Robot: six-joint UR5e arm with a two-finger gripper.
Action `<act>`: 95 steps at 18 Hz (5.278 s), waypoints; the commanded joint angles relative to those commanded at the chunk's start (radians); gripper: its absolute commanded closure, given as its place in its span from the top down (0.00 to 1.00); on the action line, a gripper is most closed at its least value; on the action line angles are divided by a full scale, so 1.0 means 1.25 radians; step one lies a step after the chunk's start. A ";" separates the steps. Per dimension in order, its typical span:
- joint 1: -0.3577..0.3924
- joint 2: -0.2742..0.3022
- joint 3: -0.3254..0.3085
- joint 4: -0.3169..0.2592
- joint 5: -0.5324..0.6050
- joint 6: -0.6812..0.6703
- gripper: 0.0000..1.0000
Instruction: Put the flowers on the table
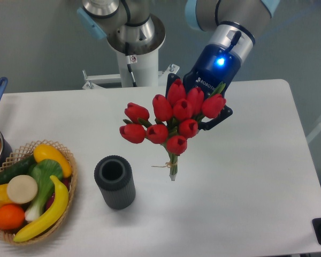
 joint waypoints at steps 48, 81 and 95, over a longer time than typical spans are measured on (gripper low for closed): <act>-0.043 0.031 -0.144 -0.010 0.682 0.367 0.41; -0.092 -0.188 -0.119 -0.004 0.826 0.410 0.84; -0.054 -0.119 -0.102 -0.009 0.820 0.515 1.00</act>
